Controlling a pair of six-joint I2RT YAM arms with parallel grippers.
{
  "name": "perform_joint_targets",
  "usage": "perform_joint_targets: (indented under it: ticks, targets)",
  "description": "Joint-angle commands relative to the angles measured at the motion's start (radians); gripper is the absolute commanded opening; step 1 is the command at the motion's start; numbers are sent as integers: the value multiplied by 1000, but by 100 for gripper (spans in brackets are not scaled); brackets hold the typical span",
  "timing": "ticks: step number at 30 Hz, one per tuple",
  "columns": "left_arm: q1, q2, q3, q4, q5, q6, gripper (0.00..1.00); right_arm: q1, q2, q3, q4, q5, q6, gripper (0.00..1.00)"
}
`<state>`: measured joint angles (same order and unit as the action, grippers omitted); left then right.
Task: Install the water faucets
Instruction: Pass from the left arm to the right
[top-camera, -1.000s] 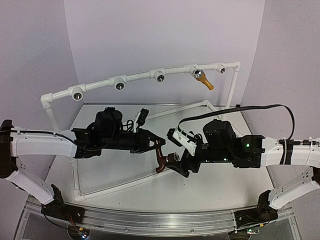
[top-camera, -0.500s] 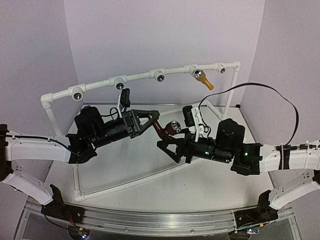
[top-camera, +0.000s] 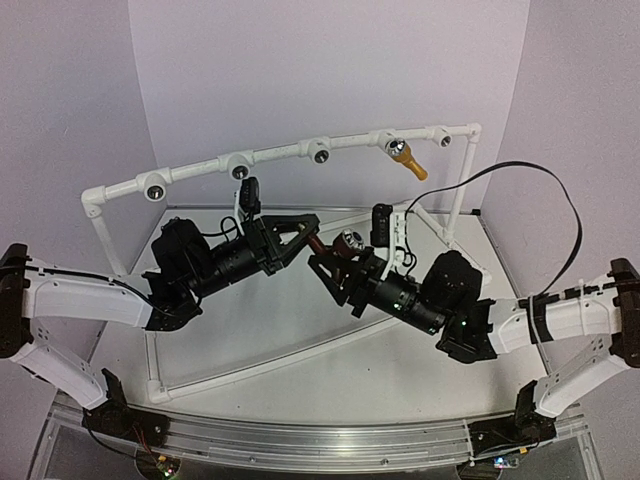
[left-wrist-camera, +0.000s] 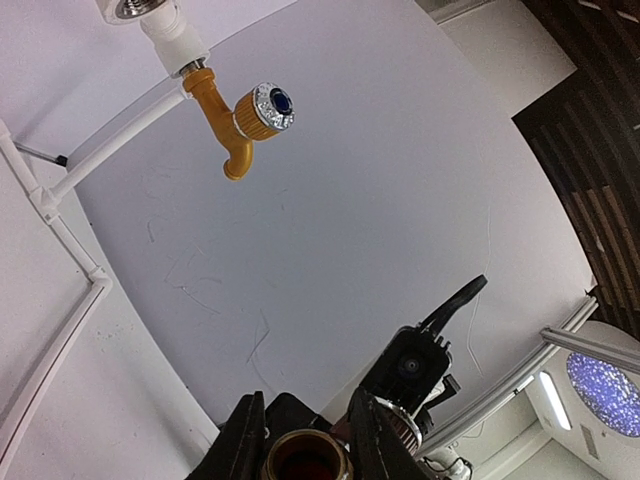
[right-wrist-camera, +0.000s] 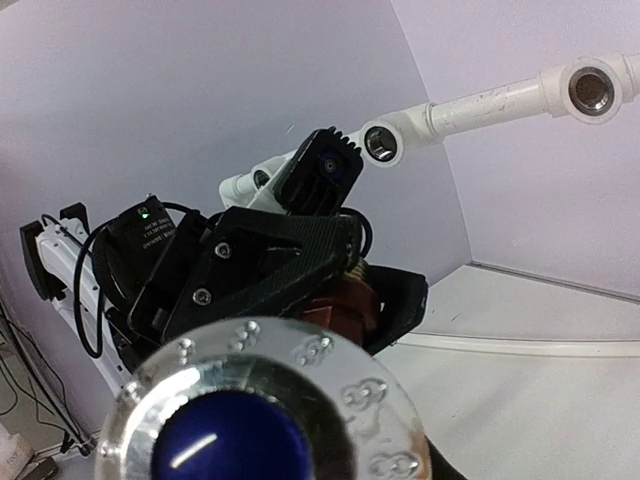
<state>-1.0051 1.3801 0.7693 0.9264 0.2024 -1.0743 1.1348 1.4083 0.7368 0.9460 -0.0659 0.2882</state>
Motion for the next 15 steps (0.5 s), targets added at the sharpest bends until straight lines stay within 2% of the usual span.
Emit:
perform_joint_targets:
  ticks: [1,2,4,5,7,8,9,10,12,14,15]
  targets:
    - [-4,3,-6,116,-5,-27,0,16,36,31,171,65,-26,31]
    - [-4,6,-8,118,-5,-30,0,18,42,29,190,97,-29,27]
    - [-4,13,-11,124,-4,-36,0,22,50,27,227,114,-39,6]
    - [-4,17,-13,127,-1,-38,0,23,52,28,231,119,-43,0]
    - [-4,19,-26,127,-1,-41,2,23,49,37,198,127,-54,0]
    - [-4,15,-38,126,-8,-41,8,23,37,44,151,136,-63,0]
    - [-4,4,-60,126,-22,-37,25,23,23,59,80,136,-84,0]
    - [-3,-16,-95,124,-39,-30,48,23,5,86,-46,138,-111,0]
    - [1,-58,-154,117,-64,-8,73,23,-32,119,-225,154,-164,0]
    - [5,-106,-213,85,-86,17,87,23,-81,150,-426,198,-234,0]
    - [8,-131,-231,48,-94,33,89,23,-104,165,-511,216,-284,0]
